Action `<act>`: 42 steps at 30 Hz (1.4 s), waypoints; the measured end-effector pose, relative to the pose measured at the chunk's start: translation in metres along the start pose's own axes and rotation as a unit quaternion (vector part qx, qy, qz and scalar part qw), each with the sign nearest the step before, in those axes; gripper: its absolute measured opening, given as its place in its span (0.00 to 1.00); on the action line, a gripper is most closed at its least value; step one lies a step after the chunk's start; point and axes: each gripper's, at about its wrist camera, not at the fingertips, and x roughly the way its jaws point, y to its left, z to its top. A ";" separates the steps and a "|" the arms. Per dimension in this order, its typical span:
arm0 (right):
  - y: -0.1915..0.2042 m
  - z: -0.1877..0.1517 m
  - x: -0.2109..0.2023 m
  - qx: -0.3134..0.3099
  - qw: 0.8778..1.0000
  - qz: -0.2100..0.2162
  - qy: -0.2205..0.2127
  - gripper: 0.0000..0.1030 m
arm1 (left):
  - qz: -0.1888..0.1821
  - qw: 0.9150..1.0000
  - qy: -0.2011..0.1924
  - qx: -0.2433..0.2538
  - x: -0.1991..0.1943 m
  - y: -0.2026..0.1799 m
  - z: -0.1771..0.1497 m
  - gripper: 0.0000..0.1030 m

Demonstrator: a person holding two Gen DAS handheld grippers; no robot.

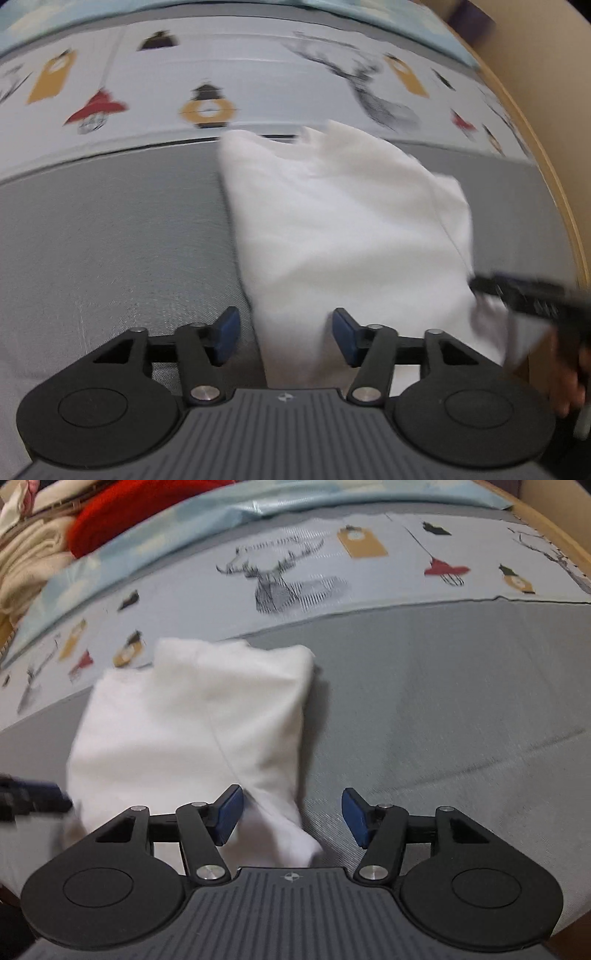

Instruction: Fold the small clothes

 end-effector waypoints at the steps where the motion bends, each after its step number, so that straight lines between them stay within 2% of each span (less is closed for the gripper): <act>1: -0.002 0.000 0.000 0.006 1.000 0.002 0.001 0.63 | 0.003 1.000 0.000 -0.017 0.003 0.003 0.001 0.61; 6: -0.010 0.006 0.011 0.066 0.998 0.016 0.015 0.65 | -0.031 0.994 -0.004 -0.103 0.014 0.021 0.006 0.61; 10: 0.000 0.006 0.023 0.069 0.997 0.007 0.020 0.68 | -0.055 0.990 -0.004 -0.132 0.028 0.025 0.008 0.61; 16: 0.004 0.012 0.034 0.069 0.997 0.011 0.024 0.73 | -0.078 0.987 -0.002 -0.141 0.044 0.029 0.010 0.65; 22: 0.008 0.016 0.042 0.069 0.997 0.014 0.032 0.76 | -0.079 0.989 -0.007 -0.126 0.050 0.027 0.018 0.67; 23: 0.009 0.017 0.043 0.071 0.997 0.016 0.034 0.76 | -0.078 0.989 -0.008 -0.122 0.050 0.027 0.018 0.66; 25: 0.010 0.017 0.046 0.073 0.996 0.021 0.037 0.75 | -0.073 0.991 -0.014 -0.113 0.050 0.026 0.020 0.58; 26: 0.011 0.018 0.047 0.073 0.996 0.024 0.038 0.71 | -0.072 0.991 -0.017 -0.108 0.050 0.025 0.021 0.48; 27: 0.013 0.019 0.048 0.072 0.996 0.030 0.038 0.57 | -0.073 0.992 -0.020 -0.102 0.048 0.026 0.022 0.44; 29: 0.019 0.021 0.050 0.070 0.995 0.052 0.037 0.38 | -0.077 0.992 -0.031 -0.093 0.042 0.026 0.025 0.33; 33: 0.033 0.031 0.049 0.064 0.995 0.072 0.015 0.20 | -0.039 0.994 -0.091 -0.044 0.013 0.028 0.034 0.30; 35: 0.041 0.040 0.044 0.068 0.992 0.101 -0.008 0.17 | -0.030 0.991 -0.126 -0.040 -0.006 0.041 0.040 0.30; 37: 0.058 0.050 0.038 0.056 0.990 0.124 -0.042 0.17 | -0.040 0.985 -0.162 -0.040 -0.025 0.056 0.046 0.30; 38: 0.067 0.055 0.034 0.050 0.988 0.129 -0.063 0.17 | -0.046 0.982 -0.180 -0.036 -0.034 0.064 0.048 0.33; 39: 0.078 0.060 0.029 0.045 0.987 0.130 -0.088 0.19 | -0.043 0.978 -0.202 -0.032 -0.044 0.071 0.050 0.42; 40: 0.088 0.065 0.026 0.039 0.985 0.125 -0.112 0.22 | -0.025 0.974 -0.220 -0.036 -0.051 0.078 0.051 0.49; 41: 0.098 0.069 0.022 0.032 0.984 0.116 -0.135 0.30 | 0.001 0.971 -0.235 -0.046 -0.057 0.085 0.050 0.68; 42: 0.104 0.072 0.020 0.031 0.983 0.105 -0.150 0.47 | 0.020 0.968 -0.242 -0.061 -0.061 0.095 0.049 0.73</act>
